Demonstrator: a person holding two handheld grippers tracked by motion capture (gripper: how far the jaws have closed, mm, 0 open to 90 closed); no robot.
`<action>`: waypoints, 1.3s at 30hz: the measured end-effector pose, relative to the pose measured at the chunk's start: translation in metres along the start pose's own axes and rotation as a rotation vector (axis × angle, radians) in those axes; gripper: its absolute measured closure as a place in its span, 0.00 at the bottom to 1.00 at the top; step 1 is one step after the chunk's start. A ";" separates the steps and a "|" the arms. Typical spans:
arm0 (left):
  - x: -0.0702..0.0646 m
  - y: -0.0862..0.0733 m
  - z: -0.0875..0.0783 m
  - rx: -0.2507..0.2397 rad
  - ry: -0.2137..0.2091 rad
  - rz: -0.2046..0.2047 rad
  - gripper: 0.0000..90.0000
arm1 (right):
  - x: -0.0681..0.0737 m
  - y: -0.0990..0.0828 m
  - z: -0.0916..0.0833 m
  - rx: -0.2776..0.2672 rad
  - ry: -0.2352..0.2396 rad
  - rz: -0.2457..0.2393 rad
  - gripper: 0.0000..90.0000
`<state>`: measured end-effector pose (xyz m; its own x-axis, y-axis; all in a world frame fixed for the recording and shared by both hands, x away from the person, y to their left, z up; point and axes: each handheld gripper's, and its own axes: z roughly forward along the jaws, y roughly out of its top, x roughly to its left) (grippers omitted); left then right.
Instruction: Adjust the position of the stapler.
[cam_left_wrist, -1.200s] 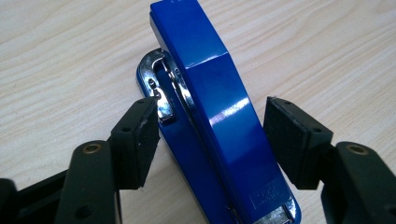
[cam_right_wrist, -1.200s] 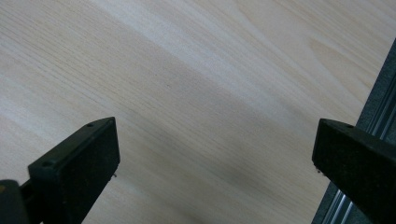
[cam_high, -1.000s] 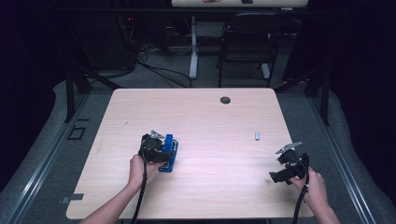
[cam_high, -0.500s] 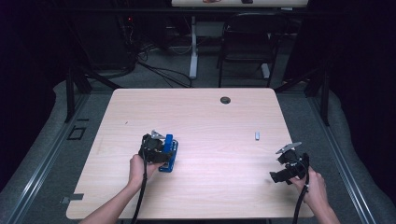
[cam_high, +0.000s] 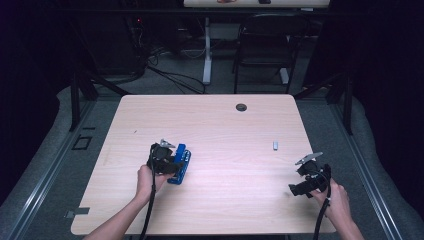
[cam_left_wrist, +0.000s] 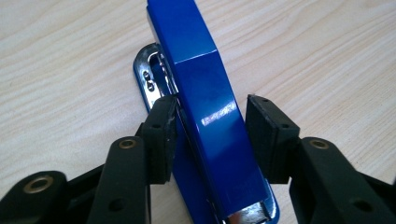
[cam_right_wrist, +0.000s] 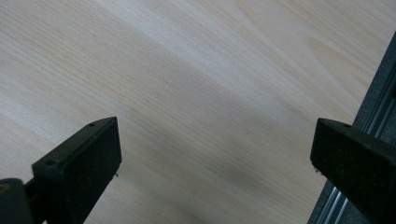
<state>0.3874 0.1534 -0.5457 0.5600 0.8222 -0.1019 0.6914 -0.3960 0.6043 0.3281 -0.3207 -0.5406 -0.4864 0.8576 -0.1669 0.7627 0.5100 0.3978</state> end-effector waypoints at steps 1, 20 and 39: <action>0.001 0.000 0.000 0.004 0.000 -0.001 0.63 | 0.000 0.000 0.000 -0.001 0.003 0.001 0.02; 0.012 0.000 -0.004 0.009 -0.017 -0.011 0.72 | -0.001 -0.001 0.000 -0.005 0.009 0.006 0.02; 0.011 0.006 0.007 0.012 0.000 0.012 0.71 | -0.001 0.000 0.002 0.009 0.009 0.005 0.02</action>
<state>0.4013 0.1573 -0.5491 0.5683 0.8174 -0.0945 0.6899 -0.4108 0.5961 0.3291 -0.3214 -0.5425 -0.4860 0.8598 -0.1565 0.7693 0.5059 0.3903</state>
